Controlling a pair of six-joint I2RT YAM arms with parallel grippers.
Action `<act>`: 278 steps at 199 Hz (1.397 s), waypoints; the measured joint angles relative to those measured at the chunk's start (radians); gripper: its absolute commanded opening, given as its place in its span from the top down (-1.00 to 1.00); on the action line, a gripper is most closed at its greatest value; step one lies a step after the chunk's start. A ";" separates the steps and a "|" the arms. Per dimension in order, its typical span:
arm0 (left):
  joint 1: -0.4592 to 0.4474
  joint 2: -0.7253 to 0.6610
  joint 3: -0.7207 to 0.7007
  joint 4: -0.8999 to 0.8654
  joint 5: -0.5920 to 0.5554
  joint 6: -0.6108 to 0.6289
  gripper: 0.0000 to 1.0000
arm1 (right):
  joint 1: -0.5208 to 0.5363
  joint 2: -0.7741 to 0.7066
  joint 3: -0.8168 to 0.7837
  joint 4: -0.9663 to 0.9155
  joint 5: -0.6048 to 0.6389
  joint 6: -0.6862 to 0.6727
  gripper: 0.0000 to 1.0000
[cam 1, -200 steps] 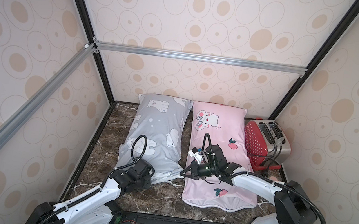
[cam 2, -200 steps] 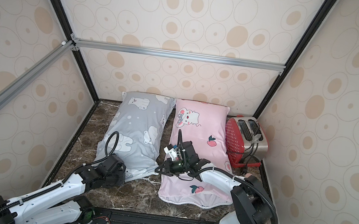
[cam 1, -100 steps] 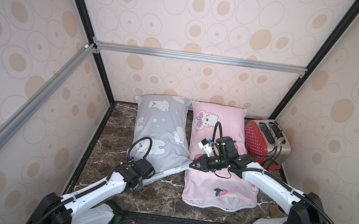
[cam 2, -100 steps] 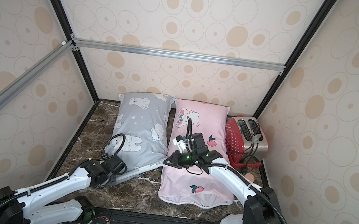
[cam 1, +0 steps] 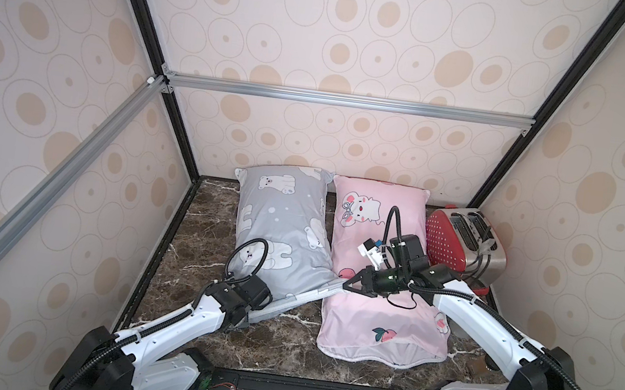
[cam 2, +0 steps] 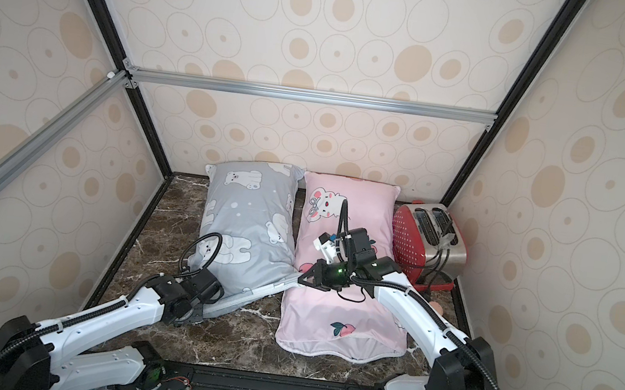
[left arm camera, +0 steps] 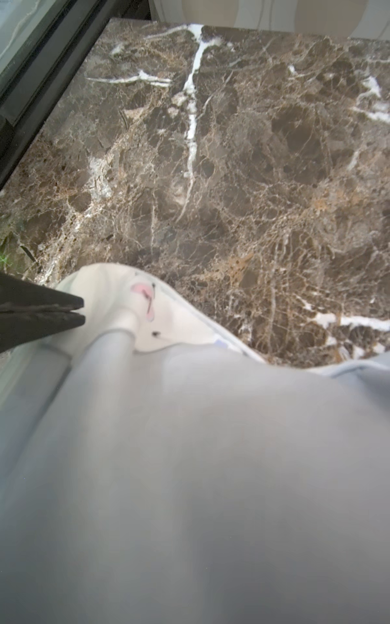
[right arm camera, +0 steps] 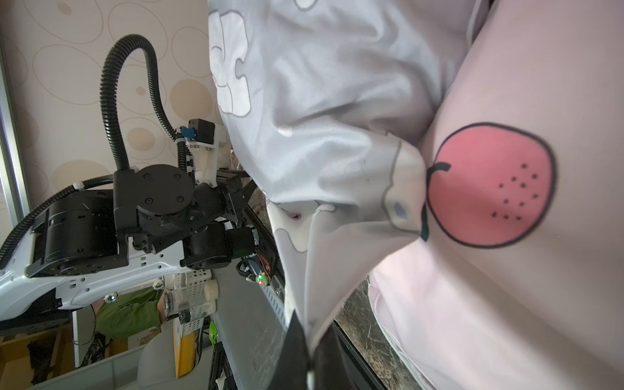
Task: Zip up pillowcases
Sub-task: Zip the zipper on the pillowcase, then place the pillowcase at the center of the board, then move the pillowcase to the center of the board.
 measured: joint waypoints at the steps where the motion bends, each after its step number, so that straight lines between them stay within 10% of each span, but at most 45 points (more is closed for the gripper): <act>1: 0.000 0.000 0.000 0.000 0.000 0.000 1.00 | -0.002 -0.001 0.000 0.000 0.000 0.000 1.00; 59: 0.000 0.064 0.051 -0.018 -0.024 0.018 1.00 | -0.037 -0.024 0.000 -0.016 -0.007 -0.013 0.98; 70: 0.000 0.056 0.061 -0.026 -0.024 0.022 0.93 | -0.027 -0.023 0.004 -0.034 0.001 -0.027 0.48; 84: 0.000 0.020 0.100 -0.063 -0.026 0.047 0.07 | -0.009 -0.007 0.036 -0.097 0.028 -0.068 -0.64; 96: 0.000 -0.009 0.157 -0.095 -0.029 0.062 -0.62 | -0.002 0.000 0.064 -0.134 0.056 -0.094 -0.94; 149: -0.006 0.022 0.579 -0.072 -0.034 0.232 -0.91 | 0.003 0.077 0.232 -0.286 0.365 -0.147 -0.95; 201: -0.100 0.594 1.012 0.203 0.021 0.443 -0.94 | -0.058 0.143 0.365 -0.404 0.727 -0.115 -0.99; 278: -0.102 0.926 1.025 0.396 0.047 0.468 -0.67 | -0.273 0.121 0.280 -0.496 1.003 -0.123 -1.00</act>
